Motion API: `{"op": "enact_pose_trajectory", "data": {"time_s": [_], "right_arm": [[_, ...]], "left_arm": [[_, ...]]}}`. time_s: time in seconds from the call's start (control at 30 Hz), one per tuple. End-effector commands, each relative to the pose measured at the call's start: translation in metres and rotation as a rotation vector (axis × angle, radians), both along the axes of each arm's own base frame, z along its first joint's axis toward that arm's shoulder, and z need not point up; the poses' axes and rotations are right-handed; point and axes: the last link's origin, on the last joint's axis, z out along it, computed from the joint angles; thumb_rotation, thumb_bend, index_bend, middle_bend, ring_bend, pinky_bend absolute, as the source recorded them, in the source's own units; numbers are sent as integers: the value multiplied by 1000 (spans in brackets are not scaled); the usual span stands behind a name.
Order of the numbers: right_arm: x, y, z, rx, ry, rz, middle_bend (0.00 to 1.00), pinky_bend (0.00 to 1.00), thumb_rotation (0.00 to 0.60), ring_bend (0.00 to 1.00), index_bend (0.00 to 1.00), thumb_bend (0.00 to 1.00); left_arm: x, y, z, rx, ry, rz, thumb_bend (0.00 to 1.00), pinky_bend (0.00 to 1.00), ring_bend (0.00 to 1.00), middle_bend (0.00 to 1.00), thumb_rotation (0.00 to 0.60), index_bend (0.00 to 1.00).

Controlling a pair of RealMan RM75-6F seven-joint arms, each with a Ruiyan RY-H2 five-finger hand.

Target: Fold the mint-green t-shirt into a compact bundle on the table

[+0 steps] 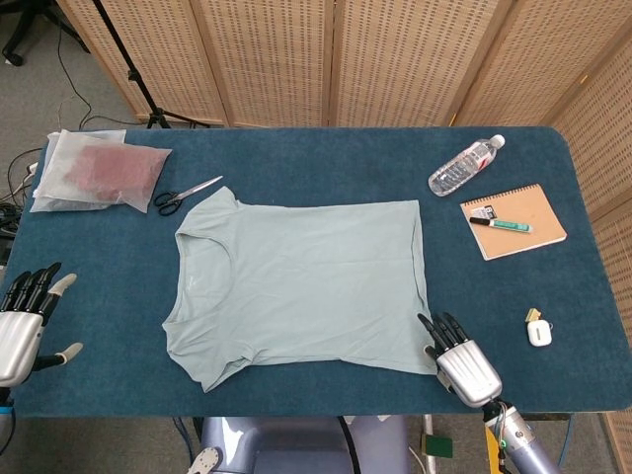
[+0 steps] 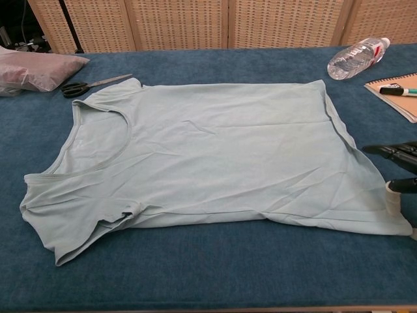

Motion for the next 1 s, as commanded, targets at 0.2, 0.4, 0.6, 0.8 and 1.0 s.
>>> {"op": "enact_pose_trajectory", "data": {"time_s": [0.2, 0.4, 0.6, 0.8, 1.0], "right_arm": [[1, -3, -3, -3, -9, 10, 0, 63, 600, 0, 513, 337], [2, -5, -6, -3, -24, 16, 0, 63, 600, 0, 563, 337], [3, -6, -9, 2, -50, 13, 0, 62, 600, 0, 617, 346], [3, -6, -10, 2, -63, 21, 0, 62, 600, 0, 643, 430], [2, -7, -10, 4, -72, 17, 0, 63, 600, 0, 647, 503]], "left_arm": [[0, 0, -2, -4, 5, 0, 0, 0, 0, 0, 600, 0], [1, 0, -3, -7, 9, 1, 0, 0, 0, 0, 600, 0], [0, 0, -4, -11, 9, 1, 0, 0, 0, 0, 600, 0], [1, 0, -5, -14, 10, -1, 0, 0, 0, 0, 600, 0], [1, 0, -6, -16, 12, 0, 0, 0, 0, 0, 600, 0]]}}
